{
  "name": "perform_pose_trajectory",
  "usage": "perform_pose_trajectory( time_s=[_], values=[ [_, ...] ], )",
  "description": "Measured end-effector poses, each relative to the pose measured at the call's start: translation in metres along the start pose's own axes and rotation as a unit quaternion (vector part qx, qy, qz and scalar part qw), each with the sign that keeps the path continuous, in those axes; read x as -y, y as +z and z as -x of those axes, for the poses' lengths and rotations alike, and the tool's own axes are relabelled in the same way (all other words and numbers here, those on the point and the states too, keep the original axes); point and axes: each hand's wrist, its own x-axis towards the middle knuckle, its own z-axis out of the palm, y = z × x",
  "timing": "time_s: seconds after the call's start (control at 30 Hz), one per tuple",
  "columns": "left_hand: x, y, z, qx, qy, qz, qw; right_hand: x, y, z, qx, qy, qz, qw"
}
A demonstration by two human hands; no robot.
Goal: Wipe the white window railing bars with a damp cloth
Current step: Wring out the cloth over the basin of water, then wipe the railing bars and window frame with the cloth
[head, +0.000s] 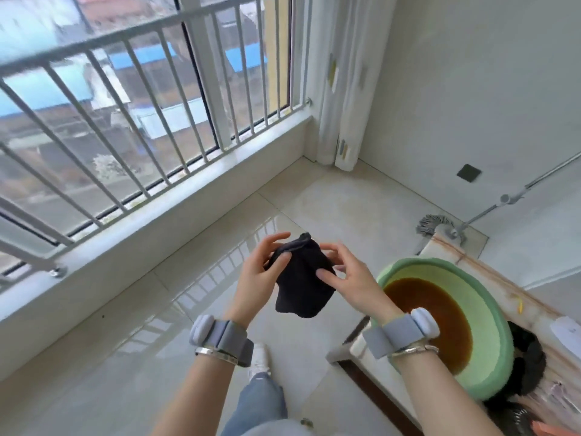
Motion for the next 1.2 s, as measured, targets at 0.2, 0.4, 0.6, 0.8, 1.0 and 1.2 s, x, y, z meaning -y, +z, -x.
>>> perform_pose_trajectory(
  time_s=[0.2,0.4,0.6,0.8,1.0,1.2],
  values=[
    [-0.011,-0.082,-0.094,-0.010,0.006,-0.006,1.000,0.047,0.030,-0.112,-0.043,-0.006,-0.023,0.999],
    [-0.022,-0.118,-0.196,0.014,0.003,-0.083,0.996,0.089,0.021,-0.206,-0.133,-0.072,-0.003,0.989],
    [-0.034,-0.105,-0.305,0.016,0.017,-0.153,0.988,0.108,-0.023,-0.303,-0.173,-0.101,0.068,0.977],
    [-0.060,-0.084,-0.431,-0.046,0.042,-0.134,0.989,0.095,-0.095,-0.422,-0.112,-0.105,0.124,0.980],
    [-0.081,-0.078,-0.541,-0.088,0.039,-0.140,0.985,0.105,-0.151,-0.532,-0.092,-0.059,0.081,0.991],
    [-0.098,-0.064,-0.641,-0.101,0.050,-0.136,0.984,0.135,-0.183,-0.630,-0.084,0.035,-0.238,0.967]
  ],
)
